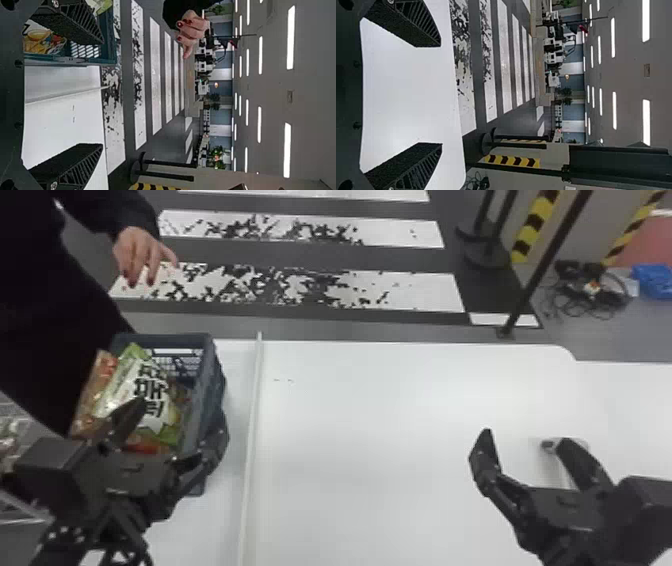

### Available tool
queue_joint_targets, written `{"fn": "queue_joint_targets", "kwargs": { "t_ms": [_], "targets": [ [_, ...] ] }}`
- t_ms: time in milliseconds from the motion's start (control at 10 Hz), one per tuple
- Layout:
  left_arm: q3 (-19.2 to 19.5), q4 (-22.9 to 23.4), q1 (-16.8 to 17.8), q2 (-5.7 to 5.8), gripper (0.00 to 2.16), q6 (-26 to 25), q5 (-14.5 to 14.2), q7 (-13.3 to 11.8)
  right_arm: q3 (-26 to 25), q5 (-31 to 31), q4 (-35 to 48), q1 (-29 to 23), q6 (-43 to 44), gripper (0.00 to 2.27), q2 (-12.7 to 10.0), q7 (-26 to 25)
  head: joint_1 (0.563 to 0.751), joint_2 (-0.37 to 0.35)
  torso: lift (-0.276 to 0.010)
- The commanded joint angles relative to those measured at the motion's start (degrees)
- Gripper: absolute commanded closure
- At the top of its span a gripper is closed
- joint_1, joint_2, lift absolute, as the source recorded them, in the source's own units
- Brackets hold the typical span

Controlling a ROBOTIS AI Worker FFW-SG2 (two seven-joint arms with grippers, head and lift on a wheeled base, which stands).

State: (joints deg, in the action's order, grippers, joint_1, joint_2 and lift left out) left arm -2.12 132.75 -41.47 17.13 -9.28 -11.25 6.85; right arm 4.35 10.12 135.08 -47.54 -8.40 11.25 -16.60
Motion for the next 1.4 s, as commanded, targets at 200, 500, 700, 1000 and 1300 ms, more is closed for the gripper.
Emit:
{"fn": "queue_joint_targets", "kwargs": {
  "t_ms": [200, 500, 700, 1000, 1300],
  "targets": [
    [0.01, 0.05, -0.01, 0.0, 0.07, 0.0, 0.18, 0.01, 0.13, -0.1, 0.09, -0.1, 0.0, 0.01, 0.0, -0.01, 0.695, -0.024, -0.029],
    [-0.08, 0.05, -0.01, -0.08, 0.07, 0.0, 0.18, -0.08, 0.13, -0.1, 0.01, -0.01, 0.0, 0.02, 0.0, -0.01, 0.695, -0.024, -0.029],
    [-0.08, 0.05, -0.01, -0.08, 0.07, 0.0, 0.18, -0.08, 0.13, -0.1, 0.09, -0.19, 0.0, 0.01, 0.18, -0.01, 0.695, -0.024, -0.029],
    [0.01, 0.14, -0.19, -0.08, 0.07, 0.0, 0.18, -0.17, 0.13, -0.1, 0.18, -0.28, 0.18, 0.01, 0.18, -0.01, 0.695, -0.024, -0.029],
    [0.09, 0.14, -0.19, -0.08, 0.07, 0.0, 0.18, -0.17, 0.22, -0.19, 0.18, -0.37, 0.18, 0.01, 0.18, -0.01, 0.695, -0.025, -0.029]
  ]
}}
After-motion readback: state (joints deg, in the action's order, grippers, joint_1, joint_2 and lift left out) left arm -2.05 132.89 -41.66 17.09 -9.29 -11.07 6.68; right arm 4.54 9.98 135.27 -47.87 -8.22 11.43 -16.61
